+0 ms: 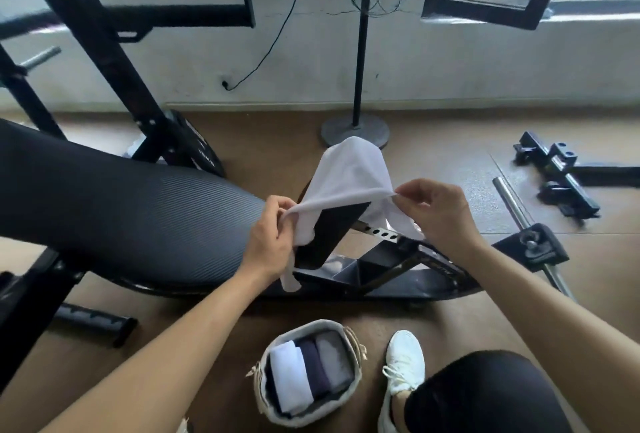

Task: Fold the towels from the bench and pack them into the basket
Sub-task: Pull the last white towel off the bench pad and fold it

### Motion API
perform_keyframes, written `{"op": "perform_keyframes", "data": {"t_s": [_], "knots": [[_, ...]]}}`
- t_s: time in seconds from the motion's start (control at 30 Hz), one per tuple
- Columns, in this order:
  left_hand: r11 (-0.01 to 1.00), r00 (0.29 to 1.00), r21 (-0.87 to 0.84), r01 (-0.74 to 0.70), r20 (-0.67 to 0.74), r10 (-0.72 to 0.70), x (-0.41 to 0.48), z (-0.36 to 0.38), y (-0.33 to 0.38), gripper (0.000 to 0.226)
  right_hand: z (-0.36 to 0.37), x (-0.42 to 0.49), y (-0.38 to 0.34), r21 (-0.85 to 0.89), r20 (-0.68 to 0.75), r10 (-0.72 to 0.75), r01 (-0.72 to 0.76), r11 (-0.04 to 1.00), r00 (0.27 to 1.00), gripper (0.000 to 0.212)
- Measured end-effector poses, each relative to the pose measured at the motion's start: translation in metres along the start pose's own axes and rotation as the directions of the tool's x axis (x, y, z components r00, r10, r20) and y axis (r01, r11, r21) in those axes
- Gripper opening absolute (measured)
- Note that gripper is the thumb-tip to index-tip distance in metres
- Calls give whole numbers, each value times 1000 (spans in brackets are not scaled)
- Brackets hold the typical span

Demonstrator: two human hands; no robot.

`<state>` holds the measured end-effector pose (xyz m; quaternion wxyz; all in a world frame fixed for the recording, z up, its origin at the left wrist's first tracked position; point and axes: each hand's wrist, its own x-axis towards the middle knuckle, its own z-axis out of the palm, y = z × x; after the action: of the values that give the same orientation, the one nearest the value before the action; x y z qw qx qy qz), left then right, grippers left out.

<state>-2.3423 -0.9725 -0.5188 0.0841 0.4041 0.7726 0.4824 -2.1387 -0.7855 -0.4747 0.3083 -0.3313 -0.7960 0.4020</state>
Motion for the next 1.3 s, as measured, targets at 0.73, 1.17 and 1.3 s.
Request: {"op": "perform_keyframes", "data": {"t_s": [0.73, 1.17, 1.3], "knots": [[958, 937, -205, 203, -243, -250, -209, -137, -11, 14, 45, -189, -16, -234, 595, 14, 157, 959, 804, 5], [809, 718, -264, 526, -372, -588, -276, -149, -69, 11, 86, -234, 22, -382, 739, 256, 75, 921, 624, 16], [753, 666, -287, 593, -350, -658, -292, -143, -85, 11, 87, -247, 38, -403, 667, 290, 4, 915, 686, 5]]}}
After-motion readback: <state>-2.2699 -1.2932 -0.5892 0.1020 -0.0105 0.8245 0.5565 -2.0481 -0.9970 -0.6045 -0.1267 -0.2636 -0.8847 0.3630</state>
